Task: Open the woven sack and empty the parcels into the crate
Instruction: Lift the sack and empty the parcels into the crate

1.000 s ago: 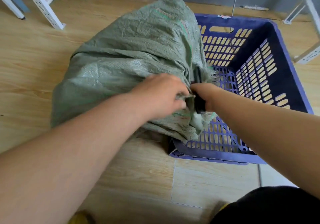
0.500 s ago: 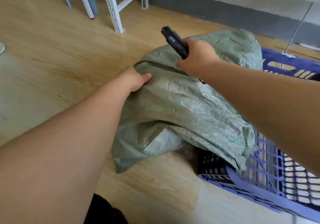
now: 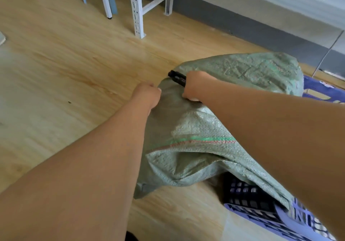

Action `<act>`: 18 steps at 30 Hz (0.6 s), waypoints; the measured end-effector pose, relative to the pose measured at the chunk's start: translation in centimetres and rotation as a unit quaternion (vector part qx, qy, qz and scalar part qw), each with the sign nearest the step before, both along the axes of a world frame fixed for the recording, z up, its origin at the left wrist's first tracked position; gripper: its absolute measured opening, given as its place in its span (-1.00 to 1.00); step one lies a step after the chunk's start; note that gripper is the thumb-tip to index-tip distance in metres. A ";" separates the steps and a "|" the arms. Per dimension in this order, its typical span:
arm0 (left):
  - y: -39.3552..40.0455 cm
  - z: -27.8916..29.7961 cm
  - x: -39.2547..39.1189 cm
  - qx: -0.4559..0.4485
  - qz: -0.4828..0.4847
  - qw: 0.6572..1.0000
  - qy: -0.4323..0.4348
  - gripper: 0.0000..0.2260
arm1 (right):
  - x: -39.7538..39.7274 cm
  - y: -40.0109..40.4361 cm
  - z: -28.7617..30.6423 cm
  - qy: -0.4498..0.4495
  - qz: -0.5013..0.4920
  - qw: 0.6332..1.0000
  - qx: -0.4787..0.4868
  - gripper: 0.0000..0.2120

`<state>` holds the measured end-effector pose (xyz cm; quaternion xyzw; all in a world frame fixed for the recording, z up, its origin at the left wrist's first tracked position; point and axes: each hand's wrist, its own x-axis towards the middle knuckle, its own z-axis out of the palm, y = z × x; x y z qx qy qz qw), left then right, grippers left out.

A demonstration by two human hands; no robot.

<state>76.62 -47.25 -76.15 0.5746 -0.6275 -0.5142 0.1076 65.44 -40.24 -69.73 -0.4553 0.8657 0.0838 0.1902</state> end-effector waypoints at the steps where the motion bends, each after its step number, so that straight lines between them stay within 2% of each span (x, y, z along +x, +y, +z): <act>1: -0.2 -0.3 0.3 0.004 0.000 1.000 -0.011 -0.58 | 0.1 0.2 -0.4 0.009 -0.015 1.000 0.010 -0.89; 4: -0.2 -1.4 0.8 0.033 0.011 0.999 -0.040 -0.54 | -0.6 1.2 -0.9 -0.021 -0.101 0.994 -0.042 -0.96; 6: -0.3 -2.4 1.1 0.071 0.026 0.996 -0.042 -0.50 | -1.4 2.1 -0.9 -0.029 -0.137 0.984 -0.113 -0.89; 9: -0.4 -3.0 1.5 0.080 0.024 0.996 -0.039 -0.61 | -3.0 3.9 0.1 -0.014 -0.147 0.968 -0.202 -0.75; 11: -0.5 -3.0 1.3 0.083 0.011 0.995 -0.053 -0.59 | -4.4 5.3 0.8 -0.020 -0.185 0.956 -0.228 -0.75; 14: 0.2 -1.6 0.7 0.111 -0.033 0.986 -0.119 -0.45 | -6.4 7.6 1.8 -0.066 -0.289 0.921 -0.253 -0.75; 18: 1.0 -0.2 -0.9 0.141 -0.077 0.977 -0.142 -0.43 | -8.6 9.4 2.7 -0.074 -0.333 0.891 -0.301 -0.79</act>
